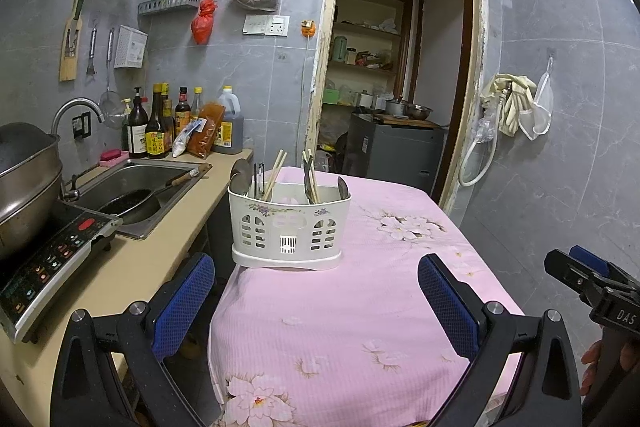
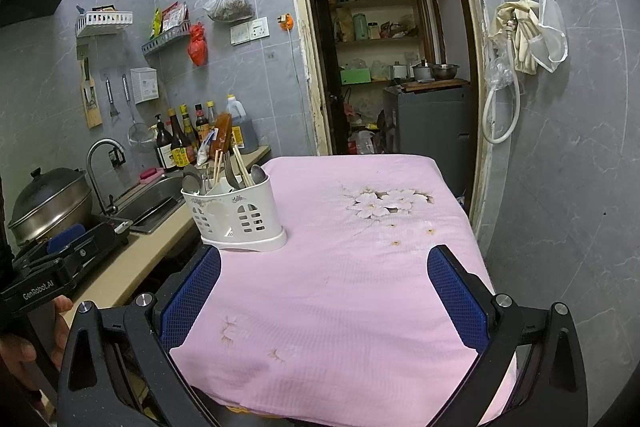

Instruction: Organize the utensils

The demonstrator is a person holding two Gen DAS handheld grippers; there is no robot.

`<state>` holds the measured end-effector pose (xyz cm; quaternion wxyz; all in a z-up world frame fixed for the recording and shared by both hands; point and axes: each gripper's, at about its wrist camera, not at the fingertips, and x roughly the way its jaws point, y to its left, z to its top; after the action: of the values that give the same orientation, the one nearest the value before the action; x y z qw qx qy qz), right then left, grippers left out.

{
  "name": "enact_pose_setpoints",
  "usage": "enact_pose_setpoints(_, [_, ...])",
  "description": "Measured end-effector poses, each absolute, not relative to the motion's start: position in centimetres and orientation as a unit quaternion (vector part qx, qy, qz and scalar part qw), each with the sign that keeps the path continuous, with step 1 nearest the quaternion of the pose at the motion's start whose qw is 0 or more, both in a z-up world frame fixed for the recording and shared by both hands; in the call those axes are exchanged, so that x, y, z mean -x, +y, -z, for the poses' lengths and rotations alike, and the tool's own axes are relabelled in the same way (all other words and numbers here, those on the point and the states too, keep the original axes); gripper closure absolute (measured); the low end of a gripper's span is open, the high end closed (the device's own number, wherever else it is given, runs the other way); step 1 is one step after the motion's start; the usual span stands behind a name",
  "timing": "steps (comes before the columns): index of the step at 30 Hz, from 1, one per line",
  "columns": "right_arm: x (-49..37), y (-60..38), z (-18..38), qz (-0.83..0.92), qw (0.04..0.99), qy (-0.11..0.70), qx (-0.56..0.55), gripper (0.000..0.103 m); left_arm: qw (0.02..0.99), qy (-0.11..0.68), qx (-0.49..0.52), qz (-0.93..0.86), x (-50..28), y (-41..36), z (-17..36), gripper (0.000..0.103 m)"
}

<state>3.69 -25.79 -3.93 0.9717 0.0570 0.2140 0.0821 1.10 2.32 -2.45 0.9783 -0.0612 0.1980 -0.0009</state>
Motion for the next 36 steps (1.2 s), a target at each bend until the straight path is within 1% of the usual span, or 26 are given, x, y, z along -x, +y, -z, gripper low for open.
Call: enact_pose_setpoints(36, [-4.2, -25.1, 5.0, -0.083, 0.969, 0.226, -0.059, 0.002, 0.977, 0.203, 0.062, 0.002, -1.5, 2.8, 2.4, 0.000])
